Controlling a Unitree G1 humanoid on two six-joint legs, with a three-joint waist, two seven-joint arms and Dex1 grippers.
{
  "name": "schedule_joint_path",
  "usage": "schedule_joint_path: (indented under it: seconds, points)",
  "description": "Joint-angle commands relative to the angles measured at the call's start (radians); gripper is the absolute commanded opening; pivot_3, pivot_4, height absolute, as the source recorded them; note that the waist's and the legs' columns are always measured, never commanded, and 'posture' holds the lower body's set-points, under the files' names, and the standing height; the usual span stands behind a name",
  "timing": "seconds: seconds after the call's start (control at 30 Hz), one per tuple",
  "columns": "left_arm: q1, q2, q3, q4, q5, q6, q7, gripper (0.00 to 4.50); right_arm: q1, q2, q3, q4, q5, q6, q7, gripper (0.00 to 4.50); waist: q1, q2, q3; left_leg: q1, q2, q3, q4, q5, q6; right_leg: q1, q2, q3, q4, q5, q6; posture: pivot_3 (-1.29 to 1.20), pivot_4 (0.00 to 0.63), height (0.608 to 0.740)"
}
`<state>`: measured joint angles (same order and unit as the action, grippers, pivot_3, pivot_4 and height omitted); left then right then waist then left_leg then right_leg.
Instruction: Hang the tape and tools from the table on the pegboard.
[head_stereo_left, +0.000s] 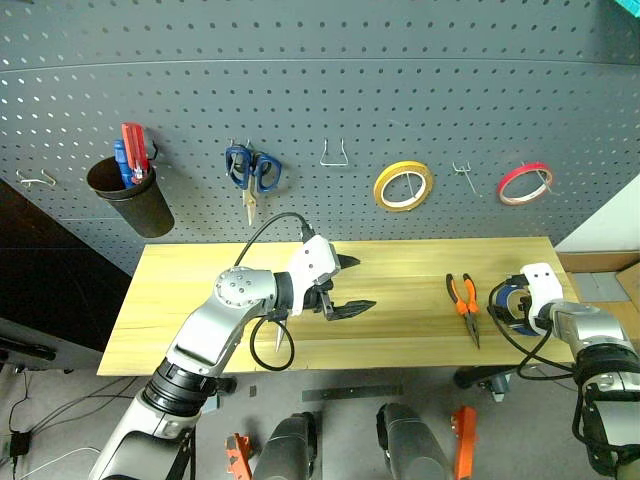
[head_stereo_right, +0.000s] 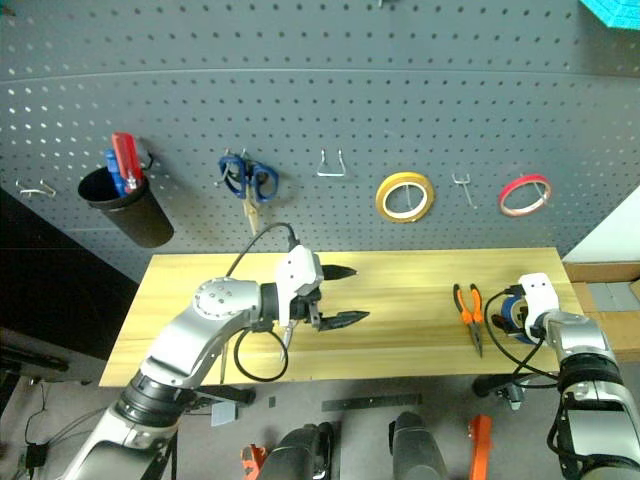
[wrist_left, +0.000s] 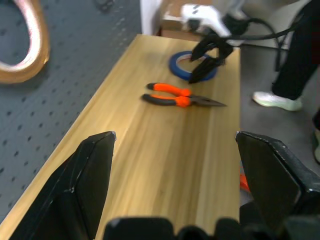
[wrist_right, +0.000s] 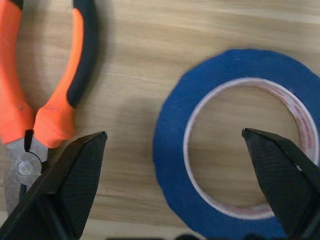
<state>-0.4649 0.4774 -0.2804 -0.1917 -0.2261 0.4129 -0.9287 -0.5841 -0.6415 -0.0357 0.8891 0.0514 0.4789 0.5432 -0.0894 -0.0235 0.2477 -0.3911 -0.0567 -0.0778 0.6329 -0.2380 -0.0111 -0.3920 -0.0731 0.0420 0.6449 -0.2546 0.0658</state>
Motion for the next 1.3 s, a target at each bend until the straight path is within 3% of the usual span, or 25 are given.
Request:
schedule_joint_path:
  seconds: [0.03,0.13,0.37,0.5,0.67,0.77,0.9,1.0,1.13,1.3]
  points:
    - [-0.022,0.002,-0.015,-0.017,0.006,-0.029,-0.023,4.11,-0.044,0.0,0.031,0.102,-0.051,-0.061,0.005,4.5,0.0,0.0,0.0,0.0,0.0,0.0,0.0,0.0,0.0,0.0,0.0,0.0,0.0,0.0,0.0,-0.14,0.264,0.74]
    - [-0.026,0.004,-0.017,-0.015,0.011,-0.036,-0.032,4.14,-0.07,0.001,0.067,0.186,-0.089,-0.078,0.016,3.93,0.0,-0.002,0.001,0.0,0.0,-0.001,0.0,0.0,0.0,0.0,0.0,-0.001,0.0,0.0,0.0,-0.13,0.258,0.74]
    - [-0.02,0.008,-0.019,-0.02,0.02,-0.047,-0.036,4.14,-0.087,-0.004,0.113,0.301,-0.153,-0.115,0.027,1.63,0.003,-0.005,0.003,-0.001,0.0,-0.002,0.003,0.0,0.0,0.002,0.0,-0.002,0.0,0.0,0.001,-0.12,0.247,0.74]
    - [-0.011,0.0,-0.016,-0.034,0.021,-0.044,-0.026,4.14,-0.074,-0.009,0.108,0.303,-0.176,-0.167,-0.07,0.43,0.005,-0.006,0.003,-0.002,-0.001,-0.003,0.009,0.0,0.0,0.003,0.0,-0.002,0.0,0.001,0.002,-0.13,0.243,0.74]
    - [-0.008,-0.013,-0.018,-0.055,0.009,-0.024,-0.014,4.14,-0.021,-0.027,0.043,0.179,-0.131,-0.153,-0.116,0.39,0.005,-0.006,0.003,-0.003,-0.001,-0.003,0.012,-0.001,0.001,0.003,0.0,-0.002,0.0,0.002,0.003,-0.15,0.248,0.74]
    - [-0.009,-0.021,-0.018,-0.054,0.012,-0.031,-0.012,4.14,0.082,-0.054,0.013,-0.043,-0.11,-0.092,-0.089,0.39,0.005,-0.006,0.004,-0.004,-0.001,-0.003,0.011,-0.001,0.001,0.002,0.0,-0.002,0.0,0.002,0.003,-0.16,0.253,0.74]
    - [-0.019,-0.046,0.008,-0.055,0.001,-0.05,0.014,4.14,0.376,-0.099,-0.072,-0.726,-0.099,0.018,-0.092,0.39,0.004,-0.002,0.006,-0.01,-0.001,-0.003,0.011,-0.001,0.001,-0.005,-0.001,-0.001,0.002,0.002,0.003,-0.18,0.26,0.74]
    - [-0.029,-0.063,0.038,-0.044,-0.002,-0.061,0.044,4.14,0.505,-0.076,-0.09,-1.046,-0.126,0.086,-0.126,0.39,-0.008,-0.001,0.007,-0.015,-0.001,-0.001,0.012,-0.001,0.0,-0.013,-0.001,0.001,0.005,0.002,0.004,-0.2,0.266,0.74]
    - [-0.044,-0.092,0.087,-0.037,-0.021,-0.075,0.091,4.14,0.59,-0.003,-0.021,-1.38,-0.225,0.112,-0.221,0.39,-0.015,-0.002,0.008,-0.014,0.002,-0.002,0.012,-0.001,0.0,-0.013,0.002,0.0,0.005,0.001,0.005,-0.21,0.269,0.74]
    - [-0.05,-0.096,0.118,-0.027,-0.022,-0.084,0.116,4.14,0.57,0.063,0.109,-1.554,-0.361,0.058,-0.297,0.39,-0.016,-0.003,0.009,-0.014,0.001,-0.002,0.013,0.0,0.0,-0.013,0.001,0.001,0.005,0.0,0.01,-0.2,0.269,0.74]
